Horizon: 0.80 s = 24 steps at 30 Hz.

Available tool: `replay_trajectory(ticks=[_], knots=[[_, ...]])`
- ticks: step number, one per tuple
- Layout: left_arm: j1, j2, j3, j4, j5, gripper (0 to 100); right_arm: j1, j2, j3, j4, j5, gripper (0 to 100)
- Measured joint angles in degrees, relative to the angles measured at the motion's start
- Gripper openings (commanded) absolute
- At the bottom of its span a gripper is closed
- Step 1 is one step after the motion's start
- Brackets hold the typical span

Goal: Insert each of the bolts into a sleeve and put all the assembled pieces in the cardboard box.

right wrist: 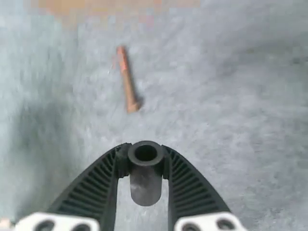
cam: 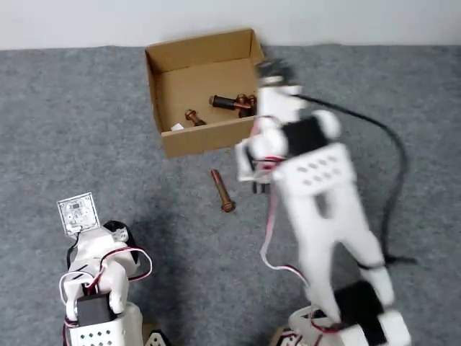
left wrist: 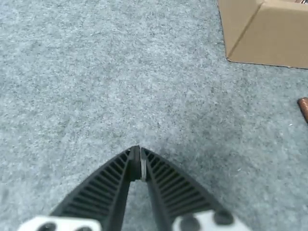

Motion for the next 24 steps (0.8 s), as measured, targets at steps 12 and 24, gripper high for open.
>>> replay_trajectory(ticks=[12,24], knots=[[0.0,0.0,0.0,0.0,0.0,1,23.47,-28.84,28.48,-5.8,0.18,0.8],[0.09,0.0,-8.79,3.25,-5.54,1,31.91,-66.81,71.74,-16.88,5.63,0.8]])
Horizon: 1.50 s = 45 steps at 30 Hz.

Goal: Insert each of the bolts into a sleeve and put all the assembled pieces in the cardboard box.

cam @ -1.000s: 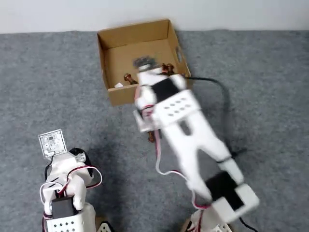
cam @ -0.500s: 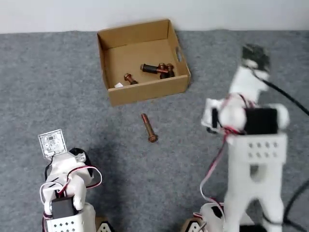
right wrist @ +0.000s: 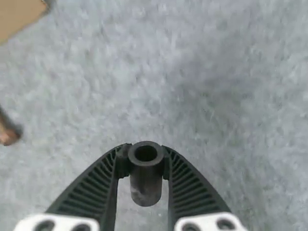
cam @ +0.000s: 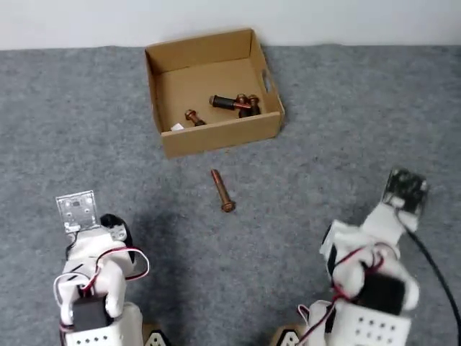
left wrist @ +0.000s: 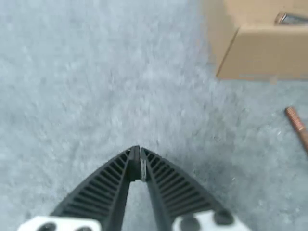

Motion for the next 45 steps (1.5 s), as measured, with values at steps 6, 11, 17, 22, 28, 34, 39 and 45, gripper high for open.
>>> replay_trajectory(ticks=[6,11,17,22,28,34,39,45], knots=[[3.78,2.99,-13.27,6.24,-2.55,1,0.7,-7.38,2.29,1.41,0.0,0.8],[5.54,20.48,-30.33,6.77,-2.55,1,0.7,-8.62,2.37,2.46,-4.04,0.8],[13.98,53.27,-53.89,16.35,-0.97,1,0.7,-9.41,2.37,2.46,-4.48,0.8],[22.24,75.08,-66.55,21.27,7.12,1,0.7,-9.58,2.37,2.46,-4.57,0.8],[27.52,93.45,-75.25,19.52,10.99,6,0.7,-9.58,2.37,2.46,-4.57,0.8],[30.68,108.31,-82.37,18.55,16.09,20,0.7,-9.67,2.37,2.46,-4.57,0.8],[32.79,117.27,-88.7,18.2,18.73,20,0.7,-9.67,2.55,2.46,-4.84,0.8],[34.02,126.33,-95.21,18.02,20.57,20,0.7,-9.49,3.08,2.46,-4.84,0.8]])
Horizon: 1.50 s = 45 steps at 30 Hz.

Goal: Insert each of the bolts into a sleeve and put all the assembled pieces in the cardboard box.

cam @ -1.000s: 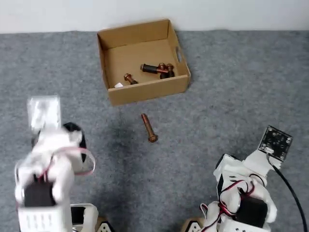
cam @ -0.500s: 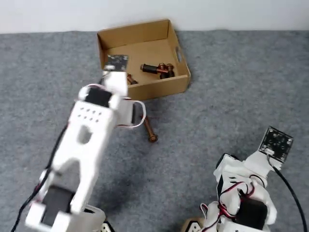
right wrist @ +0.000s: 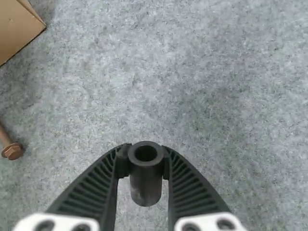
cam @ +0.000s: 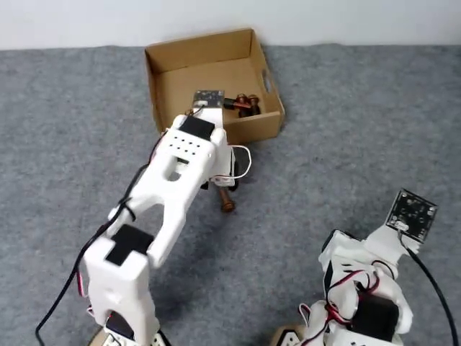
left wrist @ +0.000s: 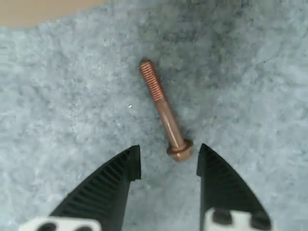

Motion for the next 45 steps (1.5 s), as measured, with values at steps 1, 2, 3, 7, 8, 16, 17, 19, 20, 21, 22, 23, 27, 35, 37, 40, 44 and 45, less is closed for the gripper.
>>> replay_trajectory(ticks=[1,2,3,7,8,16,17,19,20,21,22,23,27,35,37,40,44,45], knots=[[-0.09,1.41,-0.7,0.0,0.18,20,0.0,0.0,0.0,0.0,0.0,0.8],[-0.18,2.9,-1.23,0.0,0.18,20,0.0,0.0,0.0,0.0,0.0,0.8],[-0.18,4.31,-1.67,0.0,0.18,20,0.0,0.0,0.0,0.0,0.0,0.8],[-0.18,9.23,-3.6,0.0,0.79,20,0.0,0.0,0.0,0.0,0.0,0.8],[-0.18,10.29,-4.13,0.0,1.41,19,0.0,0.0,0.0,0.0,-0.09,0.8],[0.62,15.56,-7.82,-0.62,4.48,1,0.0,-0.09,0.0,0.0,-0.09,0.8],[0.97,15.74,-8.09,-0.62,4.48,0,0.0,-0.09,0.0,0.0,-0.09,0.8],[1.41,15.82,-8.0,-0.35,5.01,0,0.0,-0.09,0.0,0.0,-0.09,0.8],[1.49,15.82,-8.09,0.26,5.8,0,0.0,-0.09,0.0,0.0,-0.09,0.8],[1.58,15.82,-8.18,0.88,6.86,0,0.0,-0.09,0.0,0.0,-0.09,0.8],[1.85,15.82,-8.18,1.67,8.0,0,0.0,-0.09,0.0,0.0,-0.09,0.8],[2.02,15.65,-8.18,2.64,9.41,0,0.0,-0.09,0.0,0.0,-0.09,0.8],[3.08,13.1,-8.0,6.33,17.23,0,0.0,-0.09,0.0,0.0,-0.09,0.8],[3.25,3.87,-8.0,11.78,36.92,0,-0.09,-4.31,1.05,0.0,-0.09,0.8],[3.08,2.11,-8.0,12.92,44.31,0,-0.09,-5.89,1.41,-0.09,-0.09,0.8],[1.14,-0.35,-7.91,13.54,51.96,1,-0.09,-8.88,1.85,-0.09,-0.09,0.8],[-3.78,-3.6,-7.91,14.42,54.33,1,-0.09,-9.23,1.85,-0.09,-0.09,0.8],[-5.54,-4.31,-7.74,14.51,54.51,1,-0.09,-9.23,1.85,-0.09,-0.09,0.8]])
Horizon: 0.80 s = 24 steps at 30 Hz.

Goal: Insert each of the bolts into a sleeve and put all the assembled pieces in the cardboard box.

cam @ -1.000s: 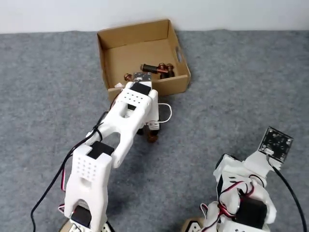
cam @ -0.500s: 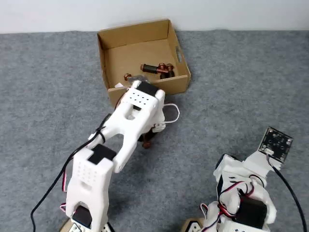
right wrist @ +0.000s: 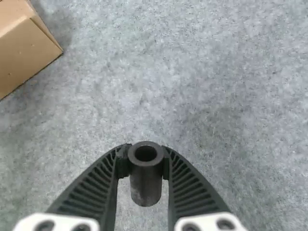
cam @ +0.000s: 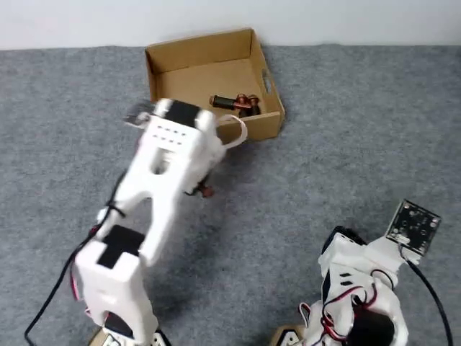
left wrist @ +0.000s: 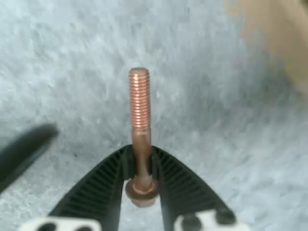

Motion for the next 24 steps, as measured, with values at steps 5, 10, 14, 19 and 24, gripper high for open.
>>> replay_trajectory(ticks=[5,10,14,19,24], knots=[[-9.85,-2.9,0.09,0.53,0.18,1,0.0,0.0,0.0,0.0,0.0,0.8],[-14.77,-3.6,0.09,0.62,0.18,1,0.0,0.0,0.0,-0.09,0.0,0.8],[-15.56,-3.6,0.09,0.62,0.18,1,0.0,0.0,0.0,-0.09,0.0,0.8],[-15.56,-3.6,0.09,0.62,0.18,10,0.0,0.0,0.0,-0.09,0.0,0.8],[-15.56,-3.69,0.09,0.62,-3.08,14,0.0,0.0,0.0,-0.09,0.0,0.8]])
